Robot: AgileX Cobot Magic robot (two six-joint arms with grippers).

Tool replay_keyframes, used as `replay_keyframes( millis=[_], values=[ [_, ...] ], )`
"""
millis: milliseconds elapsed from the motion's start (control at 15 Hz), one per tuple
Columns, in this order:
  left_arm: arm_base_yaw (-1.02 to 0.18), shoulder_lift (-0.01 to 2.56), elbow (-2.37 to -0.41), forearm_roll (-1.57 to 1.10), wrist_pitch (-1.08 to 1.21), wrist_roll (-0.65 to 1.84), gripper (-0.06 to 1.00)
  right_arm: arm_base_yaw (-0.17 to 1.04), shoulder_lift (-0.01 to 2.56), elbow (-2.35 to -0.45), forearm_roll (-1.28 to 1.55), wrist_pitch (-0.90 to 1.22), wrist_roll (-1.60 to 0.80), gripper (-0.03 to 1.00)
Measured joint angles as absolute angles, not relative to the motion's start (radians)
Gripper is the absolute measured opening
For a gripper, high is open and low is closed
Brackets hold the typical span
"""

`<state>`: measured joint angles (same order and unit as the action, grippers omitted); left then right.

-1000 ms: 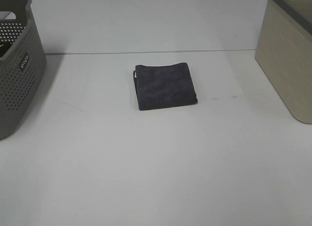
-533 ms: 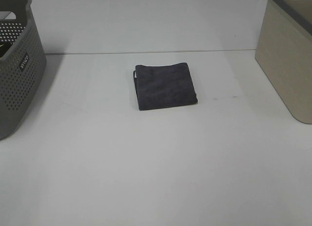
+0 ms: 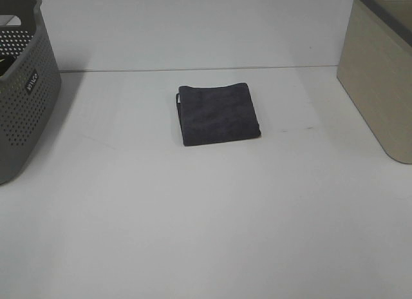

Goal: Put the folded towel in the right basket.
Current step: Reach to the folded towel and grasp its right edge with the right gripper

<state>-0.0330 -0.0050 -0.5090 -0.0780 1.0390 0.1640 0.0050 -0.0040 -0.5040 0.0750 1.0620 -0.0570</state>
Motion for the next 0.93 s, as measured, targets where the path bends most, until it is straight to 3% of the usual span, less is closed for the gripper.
replay_keyframes(
  millis=[933],
  values=[
    [-0.033, -0.005, -0.509, -0.078, 1.039, 0.164, 0.99, 0.005, -0.004, -0.504, 0.075, 1.062, -0.057, 0.79]
  ],
)
